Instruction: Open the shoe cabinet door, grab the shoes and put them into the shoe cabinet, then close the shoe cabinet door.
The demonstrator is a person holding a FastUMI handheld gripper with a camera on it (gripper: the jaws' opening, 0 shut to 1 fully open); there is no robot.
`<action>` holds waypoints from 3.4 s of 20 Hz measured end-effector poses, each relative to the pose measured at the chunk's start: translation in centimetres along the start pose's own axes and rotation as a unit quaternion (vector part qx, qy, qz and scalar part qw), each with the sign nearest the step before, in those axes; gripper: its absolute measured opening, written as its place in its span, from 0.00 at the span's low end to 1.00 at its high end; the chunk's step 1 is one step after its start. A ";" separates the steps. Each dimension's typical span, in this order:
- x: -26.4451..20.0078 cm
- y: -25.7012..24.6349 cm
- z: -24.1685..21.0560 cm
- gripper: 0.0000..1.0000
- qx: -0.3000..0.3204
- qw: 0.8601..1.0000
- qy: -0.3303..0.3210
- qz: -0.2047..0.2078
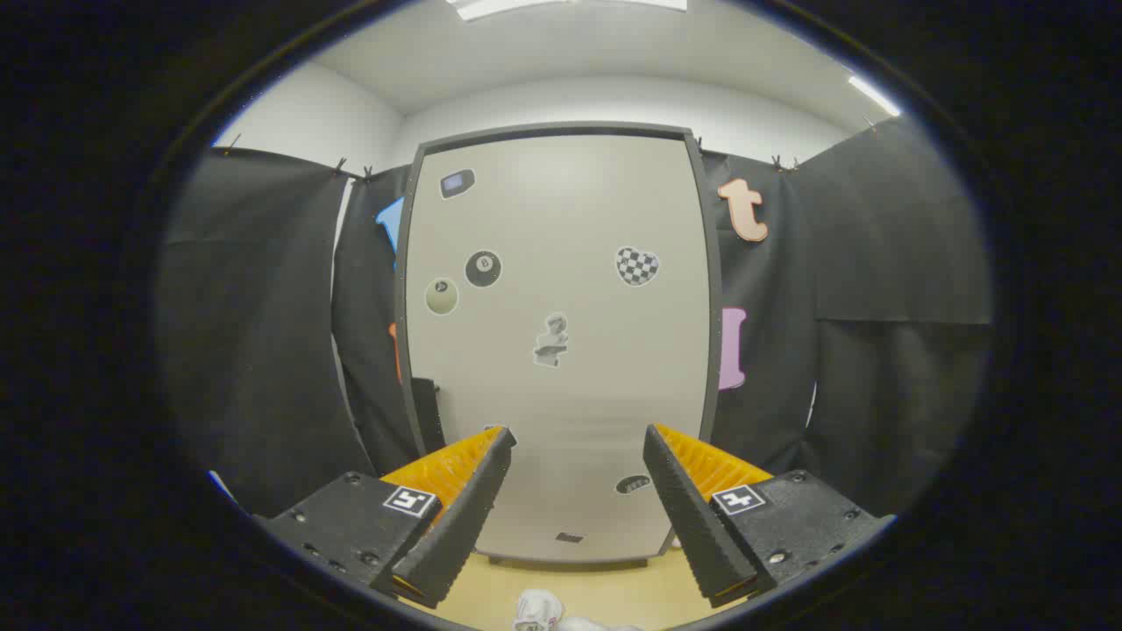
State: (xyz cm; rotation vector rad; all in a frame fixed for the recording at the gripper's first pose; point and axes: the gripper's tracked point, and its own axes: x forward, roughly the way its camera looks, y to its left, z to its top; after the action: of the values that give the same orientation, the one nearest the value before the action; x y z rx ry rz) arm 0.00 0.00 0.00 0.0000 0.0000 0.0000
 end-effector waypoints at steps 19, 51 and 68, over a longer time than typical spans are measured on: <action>3.0 3.4 -2.2 0.99 0.002 1.000 0.013 0.007; 15.9 16.8 -6.5 0.35 0.005 0.999 0.048 0.025; 7.3 14.2 -6.9 0.22 0.008 0.994 0.051 0.098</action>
State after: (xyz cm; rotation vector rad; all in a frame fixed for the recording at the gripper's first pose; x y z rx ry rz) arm 7.29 14.25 -6.87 0.0152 0.1028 0.1967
